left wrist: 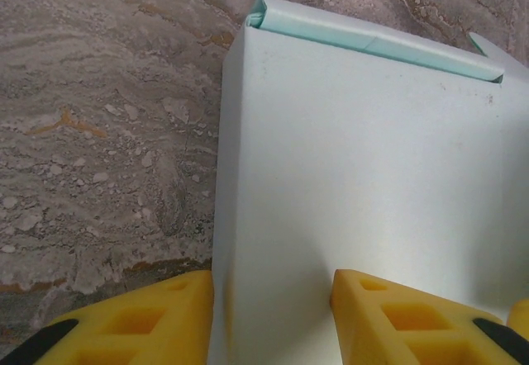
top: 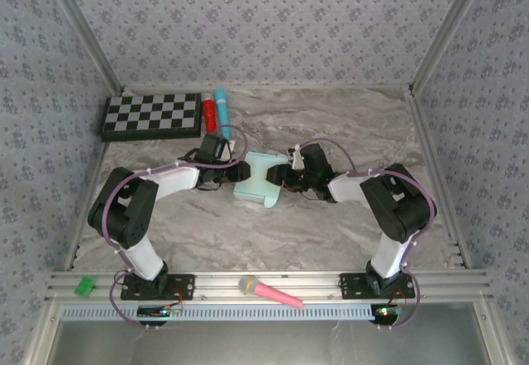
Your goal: Fold the paper box
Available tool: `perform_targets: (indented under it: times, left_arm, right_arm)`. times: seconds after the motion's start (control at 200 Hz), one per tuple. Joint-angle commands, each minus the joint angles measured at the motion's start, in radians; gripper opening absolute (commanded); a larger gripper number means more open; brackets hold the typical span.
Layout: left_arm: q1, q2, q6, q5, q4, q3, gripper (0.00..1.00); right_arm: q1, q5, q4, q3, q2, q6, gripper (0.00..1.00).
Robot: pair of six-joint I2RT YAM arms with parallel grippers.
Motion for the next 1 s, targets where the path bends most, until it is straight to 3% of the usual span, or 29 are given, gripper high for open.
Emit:
perform_targets:
  times: [0.0,0.395,0.994]
  left_arm:
    - [-0.003,0.024,-0.018,0.058,0.044,-0.022,0.44]
    - [0.000,0.036,-0.064,0.131,0.149,-0.038,0.48]
    - [0.025,0.049,-0.120,0.143,0.235,-0.083,0.50]
  right_arm:
    - [0.024,0.020,-0.035,0.025,-0.068,-0.040,0.52]
    - [0.044,0.093,-0.218,0.104,-0.155,-0.131,0.52]
    - [0.079,0.106,-0.338,0.270,-0.085,-0.185,0.53]
